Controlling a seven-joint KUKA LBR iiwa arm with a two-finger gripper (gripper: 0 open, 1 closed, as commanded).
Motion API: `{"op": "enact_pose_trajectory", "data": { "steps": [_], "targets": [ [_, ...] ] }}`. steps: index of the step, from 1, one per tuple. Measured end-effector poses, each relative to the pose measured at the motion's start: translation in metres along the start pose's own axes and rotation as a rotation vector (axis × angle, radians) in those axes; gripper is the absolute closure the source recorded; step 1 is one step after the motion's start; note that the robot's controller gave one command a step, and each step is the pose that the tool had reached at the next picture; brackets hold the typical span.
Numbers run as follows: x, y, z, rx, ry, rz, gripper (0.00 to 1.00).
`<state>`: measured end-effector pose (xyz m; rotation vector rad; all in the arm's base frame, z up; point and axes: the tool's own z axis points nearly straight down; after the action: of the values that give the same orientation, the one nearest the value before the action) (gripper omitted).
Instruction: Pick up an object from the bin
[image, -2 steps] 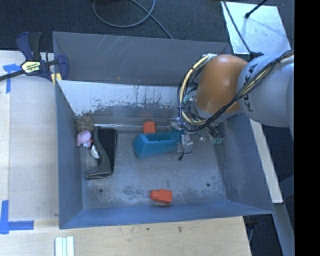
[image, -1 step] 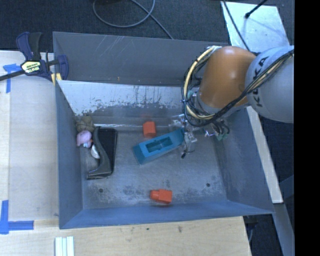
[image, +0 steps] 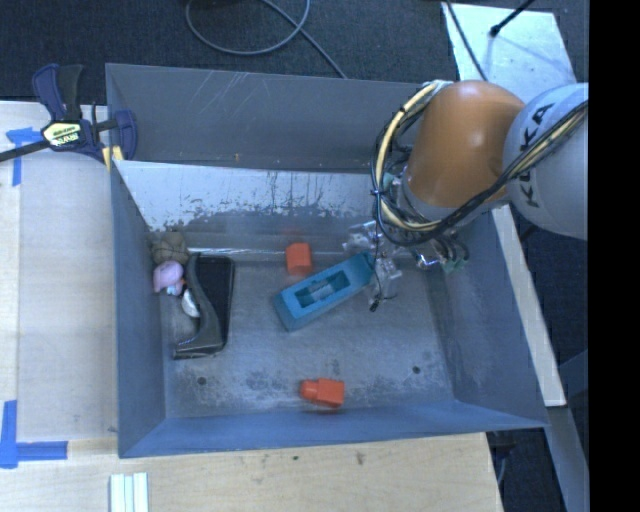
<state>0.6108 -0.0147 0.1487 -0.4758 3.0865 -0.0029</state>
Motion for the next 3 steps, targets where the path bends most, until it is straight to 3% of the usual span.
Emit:
{"op": "enact_pose_trajectory", "data": {
  "steps": [1, 2, 3],
  "targets": [
    [-0.006, -0.001, -0.031, 0.005, -0.007, -0.007, 1.0],
    [-0.013, 0.002, 0.017, 0.005, -0.009, -0.018, 1.0],
    [-0.018, 0.02, 0.043, 0.005, 0.001, -0.011, 1.0]
  ]
}}
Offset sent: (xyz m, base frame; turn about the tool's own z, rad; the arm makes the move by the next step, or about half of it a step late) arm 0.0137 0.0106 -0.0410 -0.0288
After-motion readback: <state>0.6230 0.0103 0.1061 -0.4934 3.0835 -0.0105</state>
